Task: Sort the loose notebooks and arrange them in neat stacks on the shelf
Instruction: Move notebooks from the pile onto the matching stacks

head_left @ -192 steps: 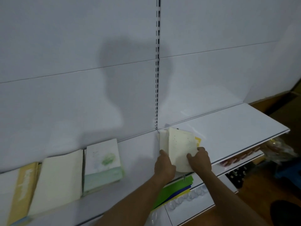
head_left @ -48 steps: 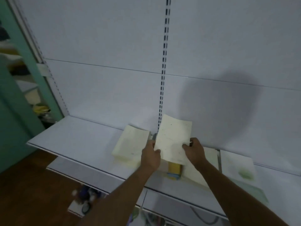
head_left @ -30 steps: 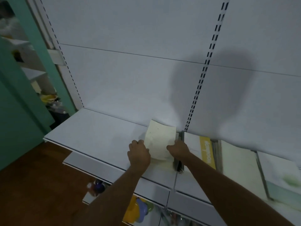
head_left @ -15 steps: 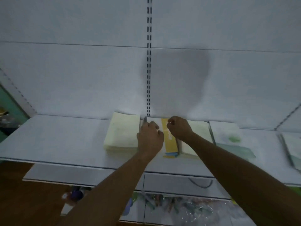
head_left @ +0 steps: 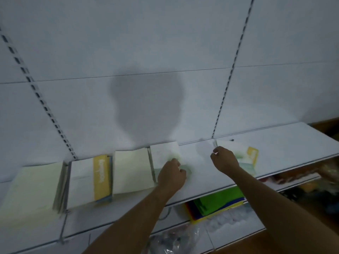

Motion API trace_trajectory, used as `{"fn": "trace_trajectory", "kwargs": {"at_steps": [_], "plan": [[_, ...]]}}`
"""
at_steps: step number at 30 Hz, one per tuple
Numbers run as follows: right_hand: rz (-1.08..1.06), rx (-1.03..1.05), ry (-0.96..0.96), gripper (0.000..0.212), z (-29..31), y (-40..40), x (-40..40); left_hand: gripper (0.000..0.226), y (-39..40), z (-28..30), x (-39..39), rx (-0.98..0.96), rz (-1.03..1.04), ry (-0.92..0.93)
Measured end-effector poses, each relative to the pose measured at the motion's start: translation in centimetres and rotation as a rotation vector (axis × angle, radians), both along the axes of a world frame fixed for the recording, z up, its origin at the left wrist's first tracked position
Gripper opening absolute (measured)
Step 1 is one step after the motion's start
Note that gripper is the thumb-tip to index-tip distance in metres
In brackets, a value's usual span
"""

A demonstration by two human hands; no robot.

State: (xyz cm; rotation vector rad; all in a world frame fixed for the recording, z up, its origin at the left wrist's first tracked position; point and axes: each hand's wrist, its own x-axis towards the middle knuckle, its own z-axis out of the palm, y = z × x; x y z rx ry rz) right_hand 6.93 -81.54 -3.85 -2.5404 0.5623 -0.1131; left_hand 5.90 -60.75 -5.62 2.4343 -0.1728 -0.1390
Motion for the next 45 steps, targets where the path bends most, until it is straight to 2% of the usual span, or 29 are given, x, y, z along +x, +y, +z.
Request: {"fn": "trace_trajectory", "kwargs": {"at_steps": [6, 13, 18, 21, 26, 33, 39, 42, 44, 45], "plan": [[-0.089, 0.009, 0.057, 0.039, -2.1, -9.9, -0.3, 0.036, -9.4, -1.2, 0.8, -0.001, -0.084, 0.056], [-0.151, -0.036, 0.221, 0.053, -5.9, -16.9, 0.0, 0.046, -18.0, -4.9, 1.1, 0.058, -0.235, 0.136], [-0.100, -0.051, 0.256, 0.069, -7.1, -18.7, 0.2, 0.043, -21.7, -5.9, 2.4, 0.071, -0.165, 0.167], [-0.064, -0.074, 0.257, 0.068, -7.4, -18.6, 0.1, 0.051, -22.8, -6.1, 3.3, 0.080, -0.104, 0.201], [-0.058, -0.060, 0.272, 0.069, -7.4, -18.2, 0.1, 0.047, -22.4, -6.9, 4.3, 0.124, -0.063, 0.218], [-0.049, -0.071, 0.374, 0.083, -7.3, -18.1, 0.4, 0.051, -21.6, -6.7, 4.8, 0.160, -0.137, 0.255], [-0.105, -0.067, 0.405, 0.089, -7.6, -17.0, 0.0, 0.038, -20.2, -6.8, 3.9, 0.026, -0.143, 0.226], [-0.216, -0.007, 0.314, 0.073, -7.5, -16.0, -0.9, 0.023, -19.1, -7.1, 3.2, -0.140, -0.106, 0.246], [-0.289, 0.050, 0.170, 0.055, -7.7, -15.3, -1.3, 0.025, -18.2, -7.0, 2.8, -0.239, -0.085, 0.273], [-0.306, 0.151, 0.066, 0.045, -7.7, -15.0, -1.3, 0.026, -17.7, -6.9, 2.6, -0.283, -0.079, 0.286]]}}
